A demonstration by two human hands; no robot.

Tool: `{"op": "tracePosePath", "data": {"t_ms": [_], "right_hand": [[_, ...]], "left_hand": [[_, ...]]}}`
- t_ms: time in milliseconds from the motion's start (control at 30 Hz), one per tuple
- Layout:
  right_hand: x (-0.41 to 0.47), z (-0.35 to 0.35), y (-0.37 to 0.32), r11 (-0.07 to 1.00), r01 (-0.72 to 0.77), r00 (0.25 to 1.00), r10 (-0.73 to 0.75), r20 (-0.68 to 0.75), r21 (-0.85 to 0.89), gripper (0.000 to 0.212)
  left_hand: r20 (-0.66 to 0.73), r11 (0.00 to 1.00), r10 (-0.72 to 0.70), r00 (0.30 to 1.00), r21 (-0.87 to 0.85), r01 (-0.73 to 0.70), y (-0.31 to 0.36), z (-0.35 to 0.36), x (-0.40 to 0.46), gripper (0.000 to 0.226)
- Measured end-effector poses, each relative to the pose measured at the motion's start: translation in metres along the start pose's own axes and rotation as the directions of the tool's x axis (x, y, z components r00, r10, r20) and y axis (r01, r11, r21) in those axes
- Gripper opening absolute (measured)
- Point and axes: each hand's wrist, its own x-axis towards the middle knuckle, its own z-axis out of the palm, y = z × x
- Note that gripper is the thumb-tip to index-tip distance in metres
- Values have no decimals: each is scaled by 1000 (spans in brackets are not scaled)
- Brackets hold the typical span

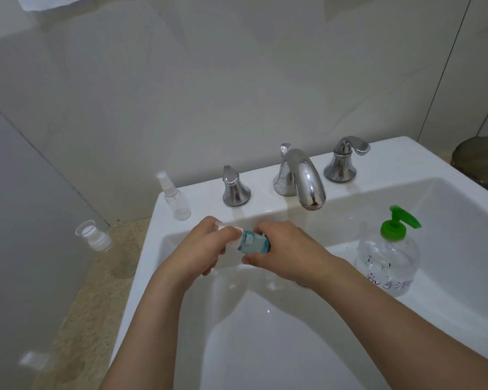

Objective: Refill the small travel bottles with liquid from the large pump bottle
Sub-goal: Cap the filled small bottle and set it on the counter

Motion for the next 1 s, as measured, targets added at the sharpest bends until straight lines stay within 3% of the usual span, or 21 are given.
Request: {"op": "tracePosePath", "data": {"t_ms": [100, 167, 300, 500, 733, 900, 1000], "right_hand": [[0, 0, 0, 1000, -9, 1000, 9, 0, -6, 33], [0, 0, 0, 1000, -19, 1000, 19, -13, -13, 32], [1, 4, 1, 999, -1, 999, 0, -42, -32, 33], [1, 5, 1, 999, 8, 998, -11, -61, -43, 35], [0, 2, 1, 1000, -1, 999, 1, -38, -8, 34], [1, 2, -1, 1000, 15, 998, -17, -56, -27, 35], [2, 3, -1, 1000, 9, 999, -9, -45, -13, 35]], "left_hand": [[9, 997, 29, 1000, -77, -28, 2, -2, 0, 35], [-20, 998, 46, 999, -42, -47, 2, -1, 2, 30], [-121, 998, -55, 991, -26, 53, 1, 1, 4, 49], [-136, 992, -102, 985, 64, 112, -3, 3, 6, 61], [54, 998, 49, 997, -34, -47, -4, -4, 4, 21], [-34, 991, 92, 995, 100, -88, -5, 2, 5, 34], [-48, 994, 109, 993, 11, -108, -6, 1, 6, 26]]}}
